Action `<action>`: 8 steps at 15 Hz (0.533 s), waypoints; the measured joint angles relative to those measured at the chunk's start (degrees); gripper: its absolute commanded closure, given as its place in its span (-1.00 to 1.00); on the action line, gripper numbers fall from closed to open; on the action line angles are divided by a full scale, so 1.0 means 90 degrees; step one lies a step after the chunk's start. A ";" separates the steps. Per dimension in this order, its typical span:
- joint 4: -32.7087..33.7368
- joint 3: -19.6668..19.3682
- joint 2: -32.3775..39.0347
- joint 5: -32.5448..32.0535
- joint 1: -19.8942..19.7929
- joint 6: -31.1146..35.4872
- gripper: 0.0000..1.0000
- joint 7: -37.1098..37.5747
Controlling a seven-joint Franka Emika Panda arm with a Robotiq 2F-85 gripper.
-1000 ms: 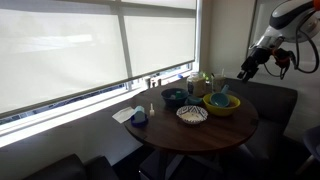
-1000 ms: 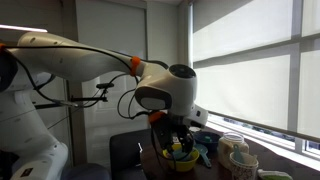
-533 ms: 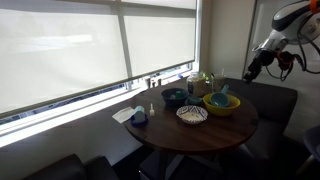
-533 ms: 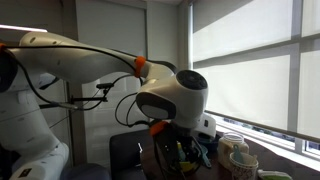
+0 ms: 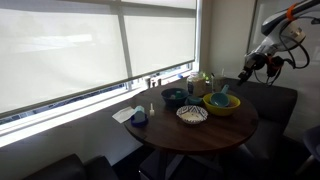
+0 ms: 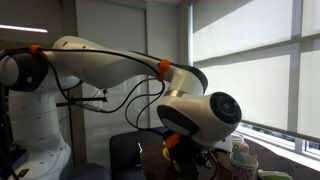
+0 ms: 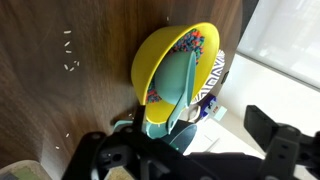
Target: Remove the blue ladle from the yellow bowl and put it in the white plate
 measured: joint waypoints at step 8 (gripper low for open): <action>0.0379 0.0430 0.0670 0.0218 -0.0454 -0.0520 -1.00 -0.0665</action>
